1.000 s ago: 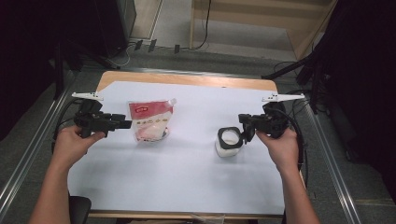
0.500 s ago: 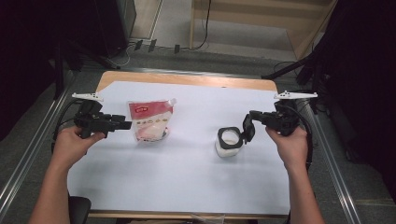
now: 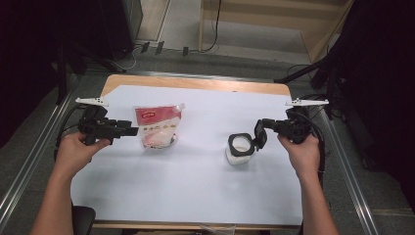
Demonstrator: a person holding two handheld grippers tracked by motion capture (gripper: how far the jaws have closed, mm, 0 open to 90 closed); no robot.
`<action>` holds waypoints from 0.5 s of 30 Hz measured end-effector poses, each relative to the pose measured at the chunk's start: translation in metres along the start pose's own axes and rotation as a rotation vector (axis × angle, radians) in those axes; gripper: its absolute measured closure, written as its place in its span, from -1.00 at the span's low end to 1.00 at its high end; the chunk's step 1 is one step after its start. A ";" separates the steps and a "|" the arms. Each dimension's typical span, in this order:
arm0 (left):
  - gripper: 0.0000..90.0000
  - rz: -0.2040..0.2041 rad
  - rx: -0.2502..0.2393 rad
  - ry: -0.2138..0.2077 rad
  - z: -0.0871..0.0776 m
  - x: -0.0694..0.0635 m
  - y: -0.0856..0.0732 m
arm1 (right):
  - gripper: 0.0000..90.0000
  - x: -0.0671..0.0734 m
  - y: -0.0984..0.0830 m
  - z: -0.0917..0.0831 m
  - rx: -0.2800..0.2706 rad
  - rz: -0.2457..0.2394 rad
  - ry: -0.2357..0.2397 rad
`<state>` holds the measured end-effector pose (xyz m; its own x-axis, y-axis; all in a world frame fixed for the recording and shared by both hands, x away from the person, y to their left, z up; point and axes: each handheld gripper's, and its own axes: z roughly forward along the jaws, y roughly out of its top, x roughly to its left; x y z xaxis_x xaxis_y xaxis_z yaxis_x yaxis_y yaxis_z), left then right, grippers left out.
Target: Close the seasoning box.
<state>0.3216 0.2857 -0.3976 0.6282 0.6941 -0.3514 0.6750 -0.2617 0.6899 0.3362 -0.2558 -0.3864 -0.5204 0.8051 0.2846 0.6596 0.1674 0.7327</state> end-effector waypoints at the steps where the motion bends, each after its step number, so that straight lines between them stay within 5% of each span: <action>1: 0.06 0.002 0.003 0.004 0.000 0.000 0.000 | 1.00 0.001 0.000 0.001 0.003 0.001 0.001; 15: 0.06 -0.001 -0.003 0.002 0.001 0.001 0.000 | 1.00 0.011 -0.004 0.016 0.044 -0.019 0.044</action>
<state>0.3224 0.2858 -0.3986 0.6270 0.6958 -0.3504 0.6744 -0.2595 0.6913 0.3366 -0.2383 -0.3966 -0.5557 0.7761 0.2980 0.6720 0.2082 0.7107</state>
